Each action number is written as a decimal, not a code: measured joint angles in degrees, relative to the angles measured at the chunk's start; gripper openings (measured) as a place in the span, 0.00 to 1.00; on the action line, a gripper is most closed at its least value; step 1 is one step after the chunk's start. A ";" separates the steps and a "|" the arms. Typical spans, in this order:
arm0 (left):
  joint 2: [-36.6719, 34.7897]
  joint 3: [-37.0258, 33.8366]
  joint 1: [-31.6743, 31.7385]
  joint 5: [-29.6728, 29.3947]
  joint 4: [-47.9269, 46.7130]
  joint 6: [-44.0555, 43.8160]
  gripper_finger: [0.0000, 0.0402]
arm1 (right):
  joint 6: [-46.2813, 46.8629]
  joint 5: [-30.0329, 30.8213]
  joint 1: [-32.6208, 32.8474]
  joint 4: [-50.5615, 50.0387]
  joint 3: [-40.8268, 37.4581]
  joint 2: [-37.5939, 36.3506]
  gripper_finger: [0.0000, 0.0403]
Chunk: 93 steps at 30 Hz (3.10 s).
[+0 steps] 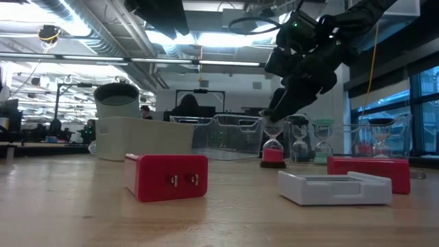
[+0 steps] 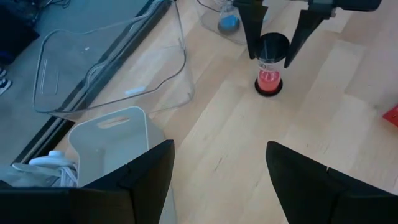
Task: Pick & Place Office items
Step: Put the red hourglass into the right transparent bin
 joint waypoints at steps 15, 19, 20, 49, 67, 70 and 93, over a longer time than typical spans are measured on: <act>0.00 0.00 0.15 -1.62 -1.31 0.02 0.62 | 12.49 0.55 -1.51 -3.64 0.00 -10.95 0.55; 0.00 0.00 0.22 -1.60 -1.51 0.02 0.62 | 15.13 5.87 -3.64 -10.67 0.02 -19.34 0.55; 0.00 0.00 0.22 -1.62 -1.71 0.02 0.62 | 16.00 8.00 -4.15 -13.11 0.02 -21.41 0.55; 0.04 0.00 0.22 -3.33 -2.26 0.02 0.62 | 26.70 26.21 -11.29 -42.50 0.07 -40.15 0.54; 0.04 0.00 0.22 -4.63 -2.95 0.02 0.62 | 27.74 26.16 -11.78 -45.92 0.04 -43.36 0.57; 0.04 0.00 0.22 -4.63 -2.93 0.02 0.62 | 28.09 26.49 -11.78 -46.49 0.04 -43.20 0.59; 0.04 0.00 0.22 -4.66 -2.93 -0.02 0.62 | 31.45 29.99 -11.78 -29.99 -14.62 -40.93 0.55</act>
